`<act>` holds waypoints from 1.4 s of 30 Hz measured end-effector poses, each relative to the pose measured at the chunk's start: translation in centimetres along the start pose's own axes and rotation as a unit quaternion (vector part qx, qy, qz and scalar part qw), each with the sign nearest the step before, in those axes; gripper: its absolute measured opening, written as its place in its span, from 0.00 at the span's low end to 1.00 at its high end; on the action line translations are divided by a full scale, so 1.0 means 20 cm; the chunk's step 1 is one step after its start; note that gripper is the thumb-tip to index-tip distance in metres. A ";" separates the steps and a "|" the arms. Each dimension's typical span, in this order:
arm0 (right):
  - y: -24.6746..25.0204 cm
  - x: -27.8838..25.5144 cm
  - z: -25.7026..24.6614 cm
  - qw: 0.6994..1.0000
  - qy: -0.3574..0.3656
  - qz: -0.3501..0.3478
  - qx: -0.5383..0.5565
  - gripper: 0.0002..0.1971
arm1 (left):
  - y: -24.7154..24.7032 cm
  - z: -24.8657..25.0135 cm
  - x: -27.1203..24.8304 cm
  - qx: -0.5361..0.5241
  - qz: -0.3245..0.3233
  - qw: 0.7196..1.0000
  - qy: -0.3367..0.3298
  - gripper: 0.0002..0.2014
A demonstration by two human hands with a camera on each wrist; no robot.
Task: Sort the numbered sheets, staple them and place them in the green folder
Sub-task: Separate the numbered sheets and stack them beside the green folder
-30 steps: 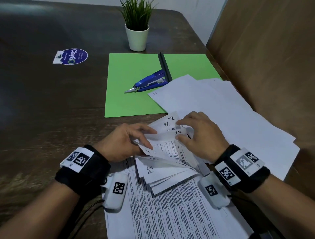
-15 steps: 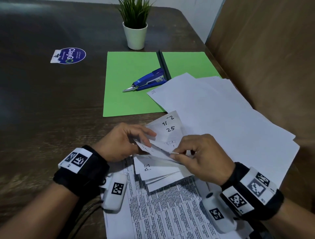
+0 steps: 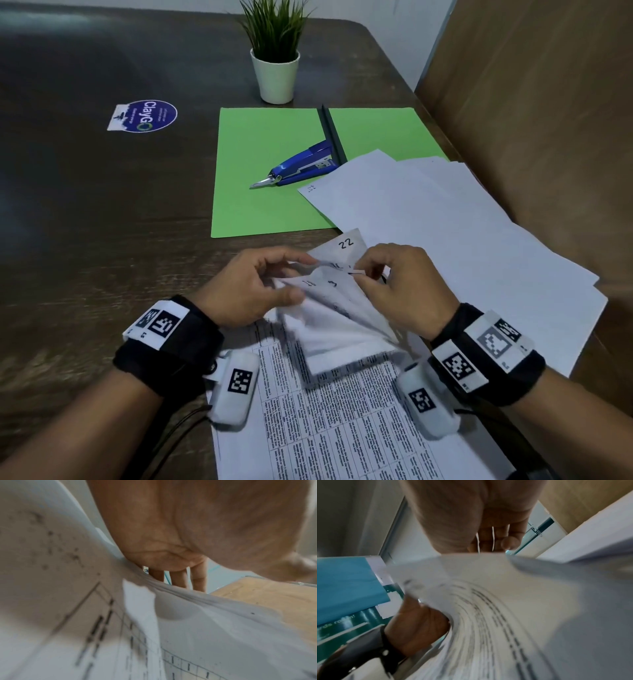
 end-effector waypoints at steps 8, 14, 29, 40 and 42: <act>0.04 -0.09 -0.03 0.990 0.068 0.092 0.081 0.04 | 0.01 -0.02 0.02 -0.045 0.057 0.997 -0.012 0.14; 0.00 -0.15 -0.12 0.990 0.110 0.034 0.081 0.08 | 0.02 0.02 0.01 0.050 0.047 0.997 -0.047 0.19; -0.06 -0.10 0.02 0.995 -0.029 0.008 0.092 0.08 | 0.00 0.01 0.00 0.044 0.010 0.998 -0.053 0.05; -0.05 -0.14 -0.01 0.993 -0.007 0.008 0.121 0.13 | -0.01 0.04 -0.02 -0.011 0.020 0.999 -0.037 0.05; -0.05 -0.14 0.00 0.992 -0.024 0.006 0.128 0.14 | -0.02 0.04 -0.02 -0.018 0.022 0.999 -0.038 0.05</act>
Point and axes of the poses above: each hand's wrist, its own x-axis towards the middle knuckle, its own y-axis out of the back of the hand, z = x × y, the point moved 6 cm from there along x, towards the middle knuckle, and after that the axes turned 1 degree about y, right-handed, at the moved point
